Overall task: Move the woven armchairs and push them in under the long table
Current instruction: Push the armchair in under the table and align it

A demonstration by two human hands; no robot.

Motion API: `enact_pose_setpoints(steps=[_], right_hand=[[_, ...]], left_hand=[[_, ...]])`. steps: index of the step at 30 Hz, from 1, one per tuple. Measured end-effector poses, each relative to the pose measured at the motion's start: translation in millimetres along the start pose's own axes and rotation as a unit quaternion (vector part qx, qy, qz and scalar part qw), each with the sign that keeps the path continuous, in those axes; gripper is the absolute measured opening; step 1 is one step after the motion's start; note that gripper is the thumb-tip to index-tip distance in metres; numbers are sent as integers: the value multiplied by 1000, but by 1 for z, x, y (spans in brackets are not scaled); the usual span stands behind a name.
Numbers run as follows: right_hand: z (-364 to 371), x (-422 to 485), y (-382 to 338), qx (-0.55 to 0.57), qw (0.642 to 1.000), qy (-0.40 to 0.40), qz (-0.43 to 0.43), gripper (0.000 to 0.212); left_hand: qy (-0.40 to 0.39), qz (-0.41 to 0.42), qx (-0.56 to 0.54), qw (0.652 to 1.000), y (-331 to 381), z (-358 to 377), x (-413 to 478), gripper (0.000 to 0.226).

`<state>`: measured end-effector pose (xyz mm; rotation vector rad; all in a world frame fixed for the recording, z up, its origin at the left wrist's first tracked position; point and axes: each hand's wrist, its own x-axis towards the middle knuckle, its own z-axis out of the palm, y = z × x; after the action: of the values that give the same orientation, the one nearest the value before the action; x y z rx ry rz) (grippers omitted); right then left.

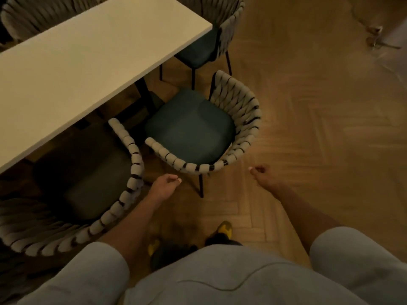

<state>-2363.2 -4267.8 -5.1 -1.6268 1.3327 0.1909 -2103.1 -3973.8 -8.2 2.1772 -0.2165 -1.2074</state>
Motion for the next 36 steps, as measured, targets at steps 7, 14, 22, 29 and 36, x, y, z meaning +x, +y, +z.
enact_pose_setpoints(steps=[7,14,22,29,36], right_hand=[[-65,77,-14,-48,998,-28,-33,84],[-86,120,-90,-94,991,-68,-69,53],[-121,196,-176,-176,972,-80,-131,51],[-135,269,-236,-241,952,-96,-161,52],[-137,344,-271,-297,926,-110,-206,61]], left_hand=[[50,-39,-77,995,32,31,12,31],[99,-91,-173,976,74,30,58,20],[155,-115,-245,950,129,37,117,34],[213,-154,-228,938,159,46,127,40],[295,-231,-250,893,147,76,128,40]])
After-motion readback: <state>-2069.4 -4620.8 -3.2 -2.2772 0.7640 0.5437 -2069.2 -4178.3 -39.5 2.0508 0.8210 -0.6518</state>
